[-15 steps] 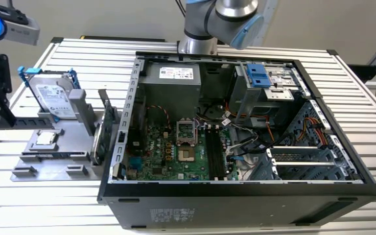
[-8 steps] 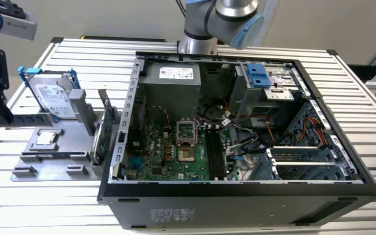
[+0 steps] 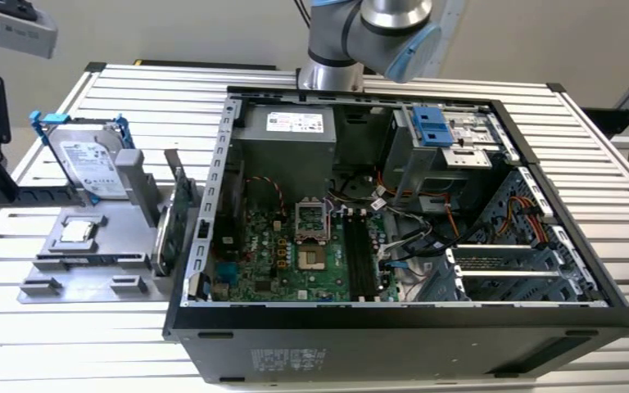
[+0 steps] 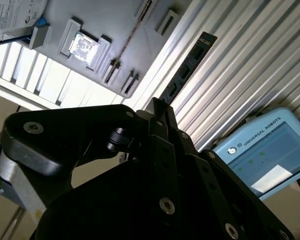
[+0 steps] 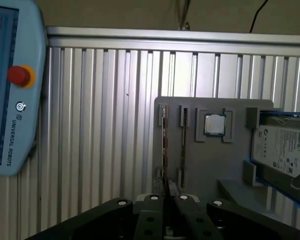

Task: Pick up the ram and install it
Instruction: 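Pick up the ram and move it above insertion slot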

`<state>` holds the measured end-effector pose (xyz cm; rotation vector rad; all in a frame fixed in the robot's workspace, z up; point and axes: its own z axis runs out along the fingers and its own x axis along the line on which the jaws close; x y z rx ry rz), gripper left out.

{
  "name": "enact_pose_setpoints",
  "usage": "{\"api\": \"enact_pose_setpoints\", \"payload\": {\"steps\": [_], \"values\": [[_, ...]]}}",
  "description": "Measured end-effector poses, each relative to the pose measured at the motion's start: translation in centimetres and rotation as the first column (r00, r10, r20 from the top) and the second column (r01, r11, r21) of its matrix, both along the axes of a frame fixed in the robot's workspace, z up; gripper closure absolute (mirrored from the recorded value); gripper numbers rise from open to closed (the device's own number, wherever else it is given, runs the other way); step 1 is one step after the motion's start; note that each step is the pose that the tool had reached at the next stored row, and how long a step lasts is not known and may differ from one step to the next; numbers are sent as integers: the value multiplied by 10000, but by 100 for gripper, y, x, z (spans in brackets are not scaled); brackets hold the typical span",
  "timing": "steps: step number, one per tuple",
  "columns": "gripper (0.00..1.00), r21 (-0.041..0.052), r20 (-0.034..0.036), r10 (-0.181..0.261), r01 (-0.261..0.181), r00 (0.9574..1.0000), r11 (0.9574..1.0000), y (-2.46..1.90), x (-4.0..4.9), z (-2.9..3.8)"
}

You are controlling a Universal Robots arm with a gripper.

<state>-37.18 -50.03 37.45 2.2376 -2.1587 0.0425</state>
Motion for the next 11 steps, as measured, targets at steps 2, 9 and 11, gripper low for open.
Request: {"api": "enact_pose_setpoints", "payload": {"steps": [2, 9, 11], "values": [[100, 0, 0, 0, 0, 10000, 10000, 0, 0, 19], [100, 0, 0, 0, 0, 10000, 10000, 0, 0, 80], [100, 0, -1, 0, 0, 10000, 10000, 0, 0, 97]]}}
